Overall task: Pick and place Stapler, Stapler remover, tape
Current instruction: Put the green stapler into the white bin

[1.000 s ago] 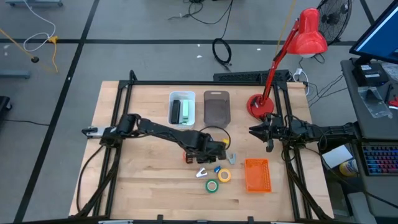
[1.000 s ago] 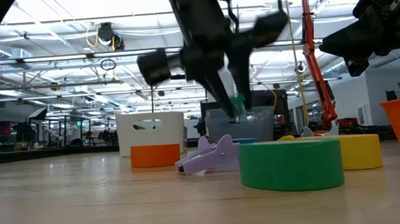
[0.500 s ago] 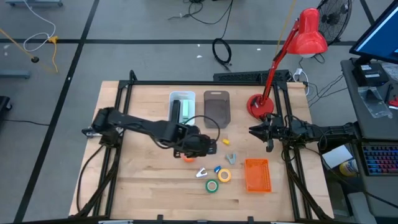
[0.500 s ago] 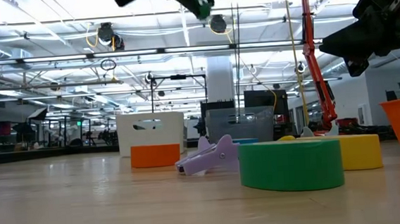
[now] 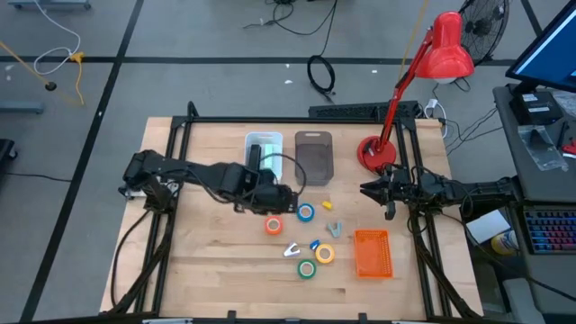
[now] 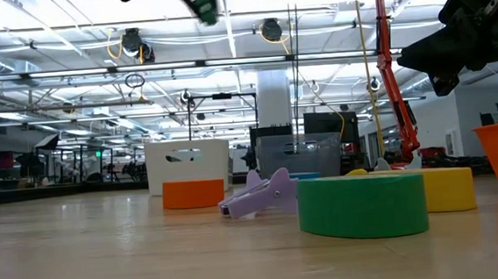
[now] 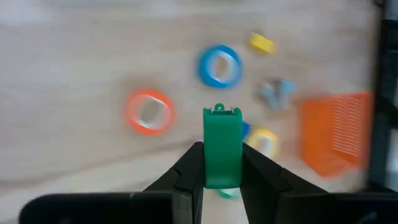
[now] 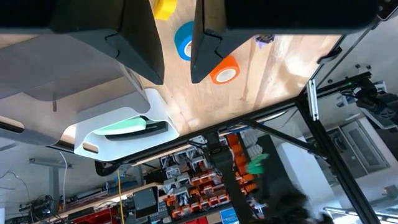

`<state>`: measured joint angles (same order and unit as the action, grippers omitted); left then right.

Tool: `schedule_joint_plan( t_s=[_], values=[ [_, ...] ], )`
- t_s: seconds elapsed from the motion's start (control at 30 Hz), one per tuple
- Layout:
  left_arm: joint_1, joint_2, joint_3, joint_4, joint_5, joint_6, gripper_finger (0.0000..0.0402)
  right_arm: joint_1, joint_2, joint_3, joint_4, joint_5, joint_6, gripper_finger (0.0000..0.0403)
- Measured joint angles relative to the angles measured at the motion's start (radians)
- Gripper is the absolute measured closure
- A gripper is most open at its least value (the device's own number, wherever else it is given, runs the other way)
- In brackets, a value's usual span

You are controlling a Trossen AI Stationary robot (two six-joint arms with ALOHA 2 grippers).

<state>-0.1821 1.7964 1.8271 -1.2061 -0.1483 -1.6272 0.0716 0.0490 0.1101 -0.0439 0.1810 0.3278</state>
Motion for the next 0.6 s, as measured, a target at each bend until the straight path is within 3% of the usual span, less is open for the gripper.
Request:
schedule_joint_plan(
  t_s=[0.2, 0.6],
  values=[
    [0.102, 0.001, 0.000, -0.167, -0.010, 0.166, 0.0329, 0.000, 0.000, 0.000, 0.001, 0.000, 0.000, 0.0330],
    [0.366, 0.005, 0.000, -0.169, -0.056, 0.666, 0.0322, 0.000, 0.000, -0.001, 0.012, 0.000, 0.000, 0.0330]
  ],
)
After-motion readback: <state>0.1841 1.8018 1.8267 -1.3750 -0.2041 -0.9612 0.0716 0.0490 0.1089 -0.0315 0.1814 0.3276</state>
